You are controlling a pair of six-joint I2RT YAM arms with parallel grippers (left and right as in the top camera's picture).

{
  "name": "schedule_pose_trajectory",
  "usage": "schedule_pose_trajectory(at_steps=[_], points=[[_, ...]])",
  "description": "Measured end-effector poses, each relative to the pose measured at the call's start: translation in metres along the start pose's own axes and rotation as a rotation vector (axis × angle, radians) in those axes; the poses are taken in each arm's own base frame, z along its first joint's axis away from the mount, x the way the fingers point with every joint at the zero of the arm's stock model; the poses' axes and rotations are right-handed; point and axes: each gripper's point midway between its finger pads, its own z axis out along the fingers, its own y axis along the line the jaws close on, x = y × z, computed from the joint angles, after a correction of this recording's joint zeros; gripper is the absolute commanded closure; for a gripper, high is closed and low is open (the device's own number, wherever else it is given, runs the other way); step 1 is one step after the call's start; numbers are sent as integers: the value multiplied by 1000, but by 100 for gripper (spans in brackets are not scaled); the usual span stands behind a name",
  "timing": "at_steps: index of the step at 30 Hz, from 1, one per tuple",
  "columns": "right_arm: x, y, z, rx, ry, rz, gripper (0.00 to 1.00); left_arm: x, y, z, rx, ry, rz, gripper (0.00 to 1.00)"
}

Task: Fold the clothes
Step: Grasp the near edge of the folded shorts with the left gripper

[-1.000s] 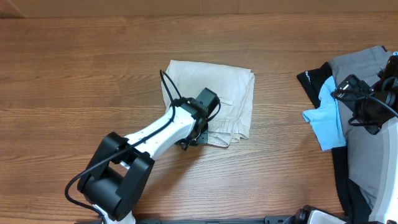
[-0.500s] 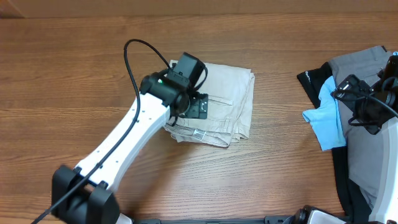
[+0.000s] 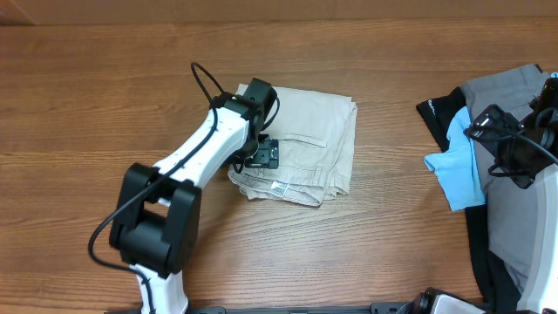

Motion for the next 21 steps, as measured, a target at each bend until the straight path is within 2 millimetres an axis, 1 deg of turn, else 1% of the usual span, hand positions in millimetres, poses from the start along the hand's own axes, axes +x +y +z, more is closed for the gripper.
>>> schedule_pose_trajectory(at_steps=[2,4,13,15,16,17,18,20,21], points=[[0,0,0,-1,0,0,0,4,-4,14,11,41,-3,0],[0,0,0,0,0,0,0,7,-6,20,26,67,-6,0],[0,0,0,-1,0,0,0,11,-10,26,62,96,-33,0],[0,0,0,-1,0,1,0,11,-12,28,81,84,-36,7],[0,0,0,0,0,1,0,11,-13,30,99,75,-39,12],[0,0,0,-1,0,0,0,11,-14,31,111,71,-42,21],[0,0,0,-1,0,0,0,11,-16,31,132,62,-43,33],[0,0,0,0,0,1,0,12,-21,32,163,59,-44,53],[0,0,0,0,0,0,0,13,-24,31,175,62,-41,66]])
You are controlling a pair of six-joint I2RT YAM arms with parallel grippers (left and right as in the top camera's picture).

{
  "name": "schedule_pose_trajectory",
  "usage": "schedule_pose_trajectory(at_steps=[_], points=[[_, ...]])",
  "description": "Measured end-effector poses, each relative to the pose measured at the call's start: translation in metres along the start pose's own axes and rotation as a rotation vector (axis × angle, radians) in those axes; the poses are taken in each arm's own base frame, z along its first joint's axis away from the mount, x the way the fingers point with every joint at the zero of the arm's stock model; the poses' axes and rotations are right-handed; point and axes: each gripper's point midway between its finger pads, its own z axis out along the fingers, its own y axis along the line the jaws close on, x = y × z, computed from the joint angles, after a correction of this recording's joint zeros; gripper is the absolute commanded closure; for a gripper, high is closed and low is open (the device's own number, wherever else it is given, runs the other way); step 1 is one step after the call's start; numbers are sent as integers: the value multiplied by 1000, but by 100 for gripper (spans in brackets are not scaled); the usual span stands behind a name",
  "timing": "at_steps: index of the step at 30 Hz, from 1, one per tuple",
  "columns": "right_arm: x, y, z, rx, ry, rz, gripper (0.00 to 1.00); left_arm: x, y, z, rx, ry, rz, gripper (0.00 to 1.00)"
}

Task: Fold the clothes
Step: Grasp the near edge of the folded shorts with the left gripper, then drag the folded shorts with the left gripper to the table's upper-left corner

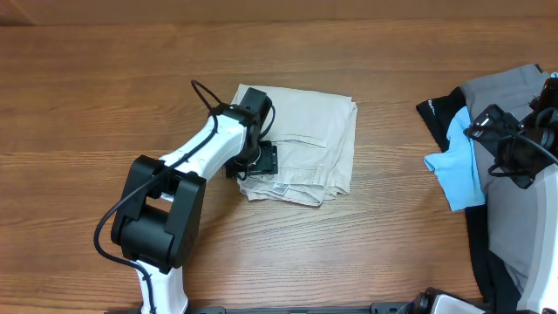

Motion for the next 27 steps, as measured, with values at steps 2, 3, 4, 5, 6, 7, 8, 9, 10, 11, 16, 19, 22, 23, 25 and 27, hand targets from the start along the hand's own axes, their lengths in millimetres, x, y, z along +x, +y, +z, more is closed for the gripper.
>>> schedule_pose_trajectory(at_steps=[2,3,4,5,6,7,8,9,10,11,16,19,22,23,25,27], points=[[0,0,0,0,0,0,0,1,-5,0,19,3,0,96],[0,0,0,0,0,0,0,1,-7,-1,28,2,2,96],[0,0,0,0,0,0,0,1,-8,-2,27,0,2,96],[0,0,0,0,0,0,0,1,-7,-3,26,-2,2,96],[0,0,0,0,-1,1,0,0,-8,-4,26,-2,3,96],[0,0,0,0,0,0,0,0,-8,-4,26,-4,3,96],[0,0,0,-1,0,0,0,-1,-8,-5,25,-5,4,96],[0,0,0,0,0,0,0,-1,-8,-6,21,-4,6,96],[0,0,0,0,0,0,0,-2,-6,-7,10,-6,6,96],[0,0,0,0,0,0,0,-3,-5,-9,-3,-9,6,96],[0,0,0,0,0,1,0,-18,28,-26,-188,-71,4,96],[0,0,0,0,-1,0,0,-43,57,-49,-311,-174,-16,96],[0,0,0,0,0,0,0,-68,101,-86,-447,-301,-66,96],[0,0,0,0,0,0,0,-79,121,-103,-496,-351,-89,96],[0,0,0,0,0,0,0,-95,153,-121,-557,-412,-127,96],[0,0,0,0,0,0,0,-103,176,-129,-585,-438,-159,96]])
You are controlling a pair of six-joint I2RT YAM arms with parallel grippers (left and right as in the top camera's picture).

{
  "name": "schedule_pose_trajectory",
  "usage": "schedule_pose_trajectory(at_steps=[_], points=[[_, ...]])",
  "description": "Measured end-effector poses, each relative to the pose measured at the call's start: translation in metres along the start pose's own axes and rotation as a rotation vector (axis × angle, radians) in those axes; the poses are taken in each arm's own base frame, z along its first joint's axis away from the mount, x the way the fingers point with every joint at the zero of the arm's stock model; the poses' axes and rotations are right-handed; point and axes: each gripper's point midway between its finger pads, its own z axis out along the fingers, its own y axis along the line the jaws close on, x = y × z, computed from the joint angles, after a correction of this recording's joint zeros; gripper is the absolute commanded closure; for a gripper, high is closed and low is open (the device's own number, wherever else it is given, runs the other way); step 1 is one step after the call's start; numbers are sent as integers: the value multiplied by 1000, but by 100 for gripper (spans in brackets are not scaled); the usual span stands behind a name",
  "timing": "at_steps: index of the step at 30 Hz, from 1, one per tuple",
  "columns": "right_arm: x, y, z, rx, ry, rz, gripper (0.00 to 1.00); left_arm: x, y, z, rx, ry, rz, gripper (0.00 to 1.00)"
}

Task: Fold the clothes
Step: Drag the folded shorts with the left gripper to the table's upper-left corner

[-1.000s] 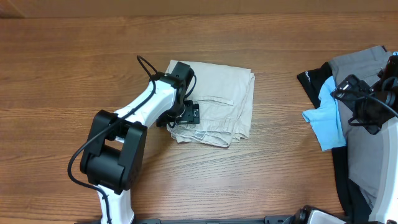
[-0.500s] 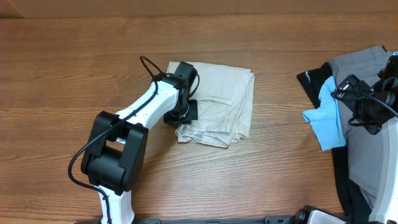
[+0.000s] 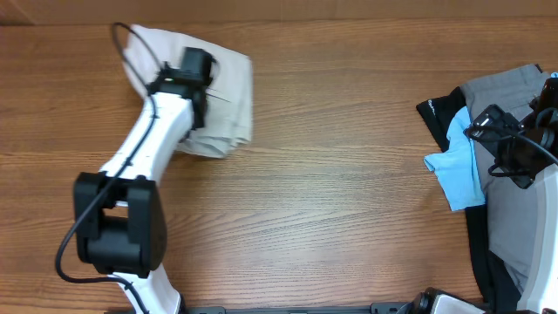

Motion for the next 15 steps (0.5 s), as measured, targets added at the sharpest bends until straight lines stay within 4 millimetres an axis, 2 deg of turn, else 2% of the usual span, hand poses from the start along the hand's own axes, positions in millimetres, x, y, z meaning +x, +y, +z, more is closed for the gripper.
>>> schedule_pose_trajectory(at_steps=[3,8,11,12,15], points=[[0,0,0,0,0,0,0,-18,38,18,-50,-27,-46,96],[0,0,0,0,0,0,0,-42,88,39,-98,-85,-63,94],[0,0,0,0,1,0,0,-51,113,50,-100,-106,-56,93],[0,0,0,0,0,0,0,-54,121,54,-91,-112,-62,87],[0,0,0,0,0,0,0,-57,144,65,-71,-126,-93,87]])
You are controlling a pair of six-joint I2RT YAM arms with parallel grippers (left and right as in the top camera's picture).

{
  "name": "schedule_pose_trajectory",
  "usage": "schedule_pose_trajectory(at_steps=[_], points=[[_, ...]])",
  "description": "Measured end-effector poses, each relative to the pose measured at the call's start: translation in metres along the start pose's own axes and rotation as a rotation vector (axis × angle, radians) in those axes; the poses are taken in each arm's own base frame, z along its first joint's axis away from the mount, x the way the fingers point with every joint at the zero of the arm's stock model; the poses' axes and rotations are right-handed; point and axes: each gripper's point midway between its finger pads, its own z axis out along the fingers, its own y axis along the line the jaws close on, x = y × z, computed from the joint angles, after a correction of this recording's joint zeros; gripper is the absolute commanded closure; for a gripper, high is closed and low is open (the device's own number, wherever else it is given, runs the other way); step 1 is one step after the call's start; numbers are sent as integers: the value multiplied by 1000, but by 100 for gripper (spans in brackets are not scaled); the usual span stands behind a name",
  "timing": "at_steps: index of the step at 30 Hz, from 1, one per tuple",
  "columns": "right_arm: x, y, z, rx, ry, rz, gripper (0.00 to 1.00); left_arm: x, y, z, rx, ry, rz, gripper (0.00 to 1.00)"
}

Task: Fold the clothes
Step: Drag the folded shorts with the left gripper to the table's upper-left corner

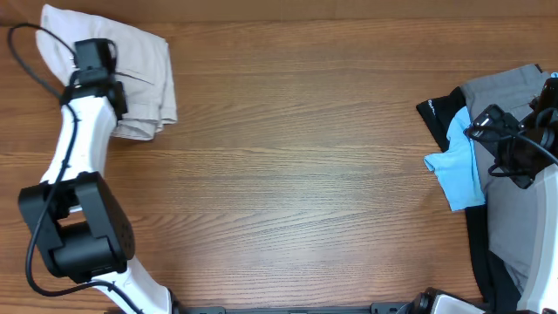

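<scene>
The folded beige trousers (146, 68) lie at the table's far left corner. My left gripper (114, 96) rests on their left edge, its arm reaching up from the near left; the fingers are mostly hidden under the wrist and appear shut on the cloth. At the right edge my right gripper (513, 159) hovers over a pile of clothes, and its jaws cannot be made out.
The pile at the right holds a grey garment (501, 87), a light blue one (458, 170) and a black one (438, 113). The brown wooden table (296, 174) stretches between the two arms.
My left gripper and the folded trousers have shifted further left, from the far left-centre into the table's far left corner. The right arm and its pile are unchanged.
The folded trousers first lay at the table's middle far side with my left gripper at their near-left edge. Then the gripper sat closer on that edge. Later trousers and gripper were at the far left-centre, and now they are in the far left corner.
</scene>
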Motion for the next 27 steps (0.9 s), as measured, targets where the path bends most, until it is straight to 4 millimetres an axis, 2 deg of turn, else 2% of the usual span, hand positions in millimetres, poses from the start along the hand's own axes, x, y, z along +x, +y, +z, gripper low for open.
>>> schedule_pose_trajectory(at_steps=[1,3,4,5,6,10,11,12,13,14,15,18,22,24,27], points=[[0,0,0,0,1,0,0,0,5,4,1,0,-7,86],[0,0,0,0,0,0,0,2,15,13,-6,6,-18,54],[0,0,0,0,1,0,0,4,18,20,-9,13,-17,24],[0,0,0,0,0,0,0,6,20,25,-12,17,-14,6],[0,0,0,0,1,0,0,8,24,35,-24,22,-19,0],[0,0,0,0,0,0,0,6,34,41,-74,16,-40,0],[0,0,0,0,0,0,0,3,38,39,-95,10,-54,1],[0,0,0,0,1,0,0,0,40,36,-104,8,-75,11],[0,0,0,0,0,0,0,-2,41,33,-107,9,-98,26],[0,0,0,0,0,0,0,-5,42,28,-103,4,-135,80],[0,0,0,-1,0,0,0,-7,40,21,-83,1,-166,96],[0,0,0,0,1,0,0,-25,22,-6,63,-49,-257,96],[0,0,0,0,0,0,0,-50,-20,-37,312,-105,-337,96],[0,0,0,0,1,0,0,-49,-43,-39,391,-82,-355,96],[0,0,0,0,0,0,0,-34,-81,-25,469,-7,-347,96]])
